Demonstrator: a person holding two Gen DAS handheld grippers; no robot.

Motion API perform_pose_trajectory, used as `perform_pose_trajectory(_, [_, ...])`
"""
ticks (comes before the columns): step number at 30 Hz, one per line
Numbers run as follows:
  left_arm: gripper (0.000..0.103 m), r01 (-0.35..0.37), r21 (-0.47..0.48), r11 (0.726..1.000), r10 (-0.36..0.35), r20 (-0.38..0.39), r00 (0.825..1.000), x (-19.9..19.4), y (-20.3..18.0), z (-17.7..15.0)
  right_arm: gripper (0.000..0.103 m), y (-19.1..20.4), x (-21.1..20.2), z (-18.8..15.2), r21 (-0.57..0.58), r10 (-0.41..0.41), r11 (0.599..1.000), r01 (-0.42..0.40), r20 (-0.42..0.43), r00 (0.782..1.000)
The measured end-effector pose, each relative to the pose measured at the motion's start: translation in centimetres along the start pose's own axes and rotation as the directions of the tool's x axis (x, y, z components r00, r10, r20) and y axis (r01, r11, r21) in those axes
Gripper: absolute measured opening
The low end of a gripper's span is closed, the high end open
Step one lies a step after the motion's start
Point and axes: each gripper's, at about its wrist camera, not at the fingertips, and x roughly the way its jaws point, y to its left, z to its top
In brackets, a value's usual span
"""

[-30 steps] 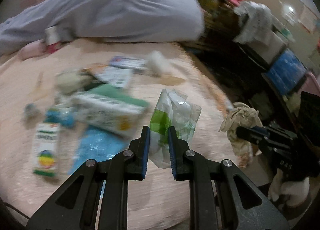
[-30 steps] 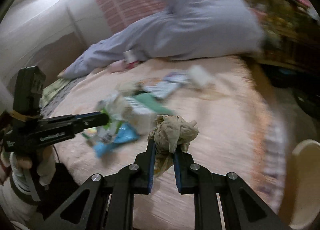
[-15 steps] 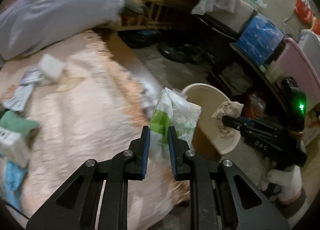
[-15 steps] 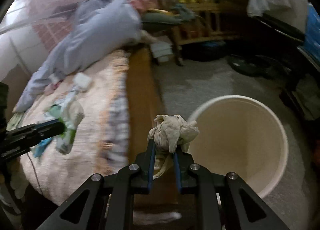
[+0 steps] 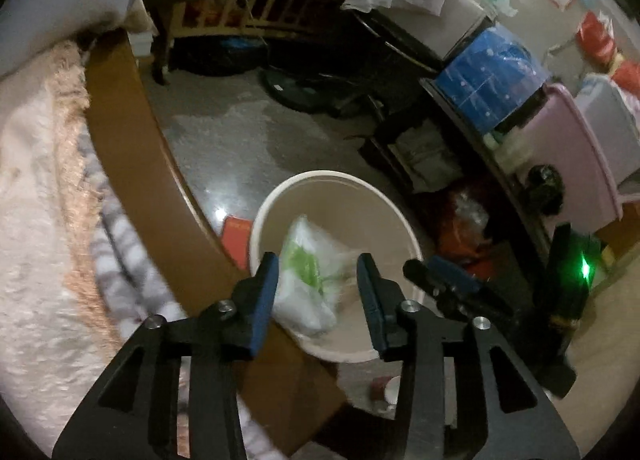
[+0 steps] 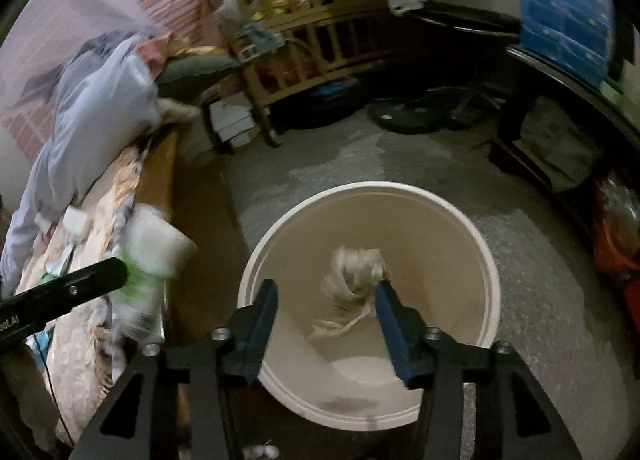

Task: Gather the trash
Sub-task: 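Return both tools to the trash on the bed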

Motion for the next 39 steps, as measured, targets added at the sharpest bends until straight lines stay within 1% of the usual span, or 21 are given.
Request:
perform_pose_trajectory(3, [0.039, -0.015, 0.008, 1.0, 0.015, 0.0, 1.0, -0.2, -0.3, -0.1, 0.05, -0.6, -0.2, -0.2, 0.016, 0.003, 1.0, -0.003, 0.0, 1.0])
perform_pose_trajectory(6, [0.039, -0.051, 0.019, 0.999, 0.051, 0.007, 0.999, -0.9, 0.0, -0.5, 0.05, -0.7, 0.1, -0.3, 0.022, 0.01, 1.0, -0.01, -0.016, 1.0])
perform_pose_trajectory(10, [0.039, -0.14, 0.016, 0.99, 0.139, 0.039, 0.99, -3.4, 1.7, -1.5, 0.05, 0.4, 0.0, -0.4, -0.007, 0.04, 0.999, -0.04, -0.009, 0.999])
perform_pose_trajectory(12, [0.039, -0.2, 0.02, 0.98, 0.198, 0.061, 0.978, -4.8, 2.6, -2.2, 0.05, 1.2, -0.2, -0.5, -0.024, 0.056, 0.998, -0.056, -0.003, 0.998])
perform_pose_trajectory(13, [0.039, -0.213, 0.022, 0.977, 0.212, 0.069, 0.975, -5.2, 3.0, -2.5, 0.051, 1.8, -0.3, -0.6, -0.038, 0.065, 0.997, -0.065, -0.003, 0.998])
perform_pose_trajectory(14, [0.039, -0.243, 0.019, 0.97, 0.24, 0.082, 0.967, -6.2, 3.6, -3.0, 0.051, 2.6, -0.3, -0.6, -0.054, 0.07, 0.996, -0.071, -0.005, 0.998])
perform_pose_trajectory(16, [0.039, -0.275, 0.013, 0.961, 0.272, 0.098, 0.957, -7.2, 4.6, -3.8, 0.051, 3.9, -0.4, -0.8, -0.081, 0.079, 0.994, -0.08, -0.008, 0.997])
perform_pose_trajectory(17, [0.039, -0.299, 0.006, 0.954, 0.297, 0.107, 0.949, -8.1, 5.4, -4.3, 0.051, 4.5, -0.5, -0.9, -0.094, 0.086, 0.992, -0.086, -0.008, 0.996])
perform_pose_trajectory(18, [0.039, -0.312, 0.003, 0.95, 0.31, 0.111, 0.944, -8.5, 5.8, -4.6, 0.051, 5.4, -0.6, -1.0, -0.11, 0.095, 0.989, -0.095, -0.008, 0.995])
perform_pose_trajectory(19, [0.039, -0.337, -0.004, 0.941, 0.336, 0.116, 0.935, -9.3, 6.6, -5.1, 0.051, 6.4, -0.7, -1.1, -0.127, 0.107, 0.986, -0.107, -0.008, 0.994])
perform_pose_trajectory(21, [0.039, -0.365, -0.01, 0.931, 0.363, 0.124, 0.923, -10.3, 7.4, -5.8, 0.051, 8.1, -1.0, -1.3, -0.151, 0.13, 0.98, -0.129, -0.006, 0.992])
perform_pose_trajectory(22, [0.039, -0.385, -0.017, 0.923, 0.384, 0.131, 0.914, -11.2, 8.1, -6.3, 0.051, 9.1, -1.3, -1.4, -0.164, 0.145, 0.976, -0.143, -0.004, 0.989])
perform_pose_trajectory(26, [0.039, -0.418, -0.054, 0.907, 0.422, 0.142, 0.896, -14.0, 10.6, -7.8, 0.052, 12.8, -2.0, -1.9, -0.187, 0.218, 0.958, -0.216, -0.008, 0.976])
perform_pose_trajectory(28, [0.039, -0.432, -0.076, 0.899, 0.439, 0.143, 0.887, -15.2, 11.8, -8.2, 0.056, 15.3, -1.9, -2.3, -0.209, 0.257, 0.943, -0.257, -0.027, 0.966])
perform_pose_trajectory(29, [0.039, -0.441, -0.089, 0.893, 0.449, 0.144, 0.882, -16.1, 12.6, -8.6, 0.061, 16.2, -1.9, -2.5, -0.22, 0.269, 0.938, -0.269, -0.033, 0.963])
perform_pose_trajectory(30, [0.039, -0.447, -0.098, 0.889, 0.457, 0.145, 0.878, -16.6, 12.9, -8.9, 0.064, 17.3, -1.8, -2.8, -0.233, 0.282, 0.93, -0.284, -0.041, 0.959])
perform_pose_trajectory(34, [0.039, -0.478, -0.15, 0.866, 0.497, 0.142, 0.856, -19.3, 15.8, -10.0, 0.064, 22.1, -1.2, -4.1, -0.294, 0.329, 0.892, -0.342, -0.094, 0.94])
perform_pose_trajectory(39, [0.039, -0.511, -0.229, 0.828, 0.547, 0.129, 0.827, -22.6, 19.9, -11.8, 0.065, 26.6, -0.5, -5.3, -0.347, 0.373, 0.847, -0.402, -0.15, 0.916])
